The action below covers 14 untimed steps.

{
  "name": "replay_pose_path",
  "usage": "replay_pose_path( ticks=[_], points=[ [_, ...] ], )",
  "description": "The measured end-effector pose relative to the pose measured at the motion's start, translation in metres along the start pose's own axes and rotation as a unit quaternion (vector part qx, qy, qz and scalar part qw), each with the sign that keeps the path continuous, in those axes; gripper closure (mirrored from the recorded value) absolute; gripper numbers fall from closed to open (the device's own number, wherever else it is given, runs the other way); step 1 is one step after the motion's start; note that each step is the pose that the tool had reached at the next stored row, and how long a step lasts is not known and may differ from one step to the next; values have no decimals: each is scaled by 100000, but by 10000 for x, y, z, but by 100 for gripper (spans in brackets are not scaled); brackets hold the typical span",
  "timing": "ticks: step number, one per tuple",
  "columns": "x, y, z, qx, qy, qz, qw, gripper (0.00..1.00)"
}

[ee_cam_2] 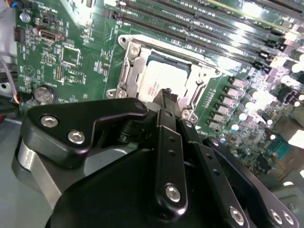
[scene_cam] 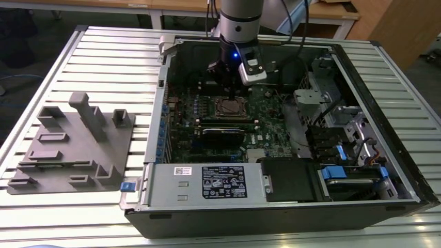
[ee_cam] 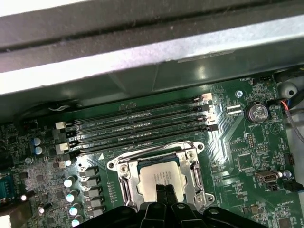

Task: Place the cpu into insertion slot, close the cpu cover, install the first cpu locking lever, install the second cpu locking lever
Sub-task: 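Install the second cpu locking lever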

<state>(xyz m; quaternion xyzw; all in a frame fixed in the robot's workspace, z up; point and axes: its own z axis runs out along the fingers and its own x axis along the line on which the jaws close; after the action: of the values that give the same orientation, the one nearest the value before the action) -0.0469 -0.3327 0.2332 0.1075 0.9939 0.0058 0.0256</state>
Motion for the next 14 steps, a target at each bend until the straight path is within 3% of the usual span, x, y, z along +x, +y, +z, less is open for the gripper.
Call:
replay_pose_path(
  ticks=[6, 14],
  points=[
    [-2, -7, -15, -7, -4, 0, 100000, 89],
    [-20, -82, -14, -15, -7, -1, 100000, 89]
  ],
)
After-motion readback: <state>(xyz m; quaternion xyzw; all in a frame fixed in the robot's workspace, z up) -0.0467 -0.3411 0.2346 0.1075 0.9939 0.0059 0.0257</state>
